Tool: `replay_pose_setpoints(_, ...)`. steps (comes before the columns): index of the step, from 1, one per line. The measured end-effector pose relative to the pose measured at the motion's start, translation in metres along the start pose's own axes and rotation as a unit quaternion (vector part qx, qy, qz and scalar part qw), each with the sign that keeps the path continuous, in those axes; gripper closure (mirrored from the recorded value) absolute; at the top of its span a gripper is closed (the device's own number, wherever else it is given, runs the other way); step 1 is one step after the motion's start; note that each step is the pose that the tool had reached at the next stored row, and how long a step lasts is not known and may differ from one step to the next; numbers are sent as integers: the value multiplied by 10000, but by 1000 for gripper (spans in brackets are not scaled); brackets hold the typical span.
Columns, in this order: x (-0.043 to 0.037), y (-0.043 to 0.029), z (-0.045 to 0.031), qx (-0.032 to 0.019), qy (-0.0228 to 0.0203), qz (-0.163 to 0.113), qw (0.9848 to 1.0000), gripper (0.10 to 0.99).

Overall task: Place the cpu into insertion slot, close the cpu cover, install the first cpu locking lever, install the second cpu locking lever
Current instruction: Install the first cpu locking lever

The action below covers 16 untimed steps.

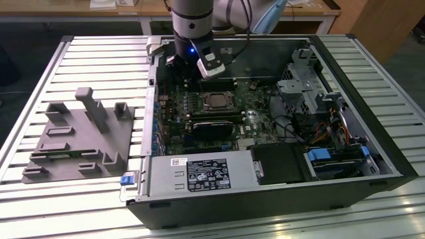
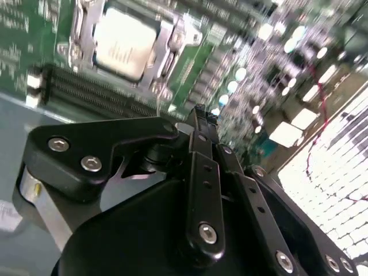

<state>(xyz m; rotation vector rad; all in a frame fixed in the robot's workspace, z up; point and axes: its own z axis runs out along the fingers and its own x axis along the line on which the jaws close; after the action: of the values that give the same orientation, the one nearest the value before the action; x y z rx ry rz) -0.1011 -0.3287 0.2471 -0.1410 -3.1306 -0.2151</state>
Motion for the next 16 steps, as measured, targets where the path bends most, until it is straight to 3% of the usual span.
replay_pose_setpoints(7, 23, -6, -1, -533, 48, 3, 9986, 980)
replay_pose_setpoints(10, 24, -7, -1, -714, 65, 4, 9974, 980)
replay_pose_setpoints(12, 24, -7, 0, -763, 69, 5, 9971, 980)
replay_pose_setpoints(16, 23, -7, 0, -785, 71, 5, 9969, 980)
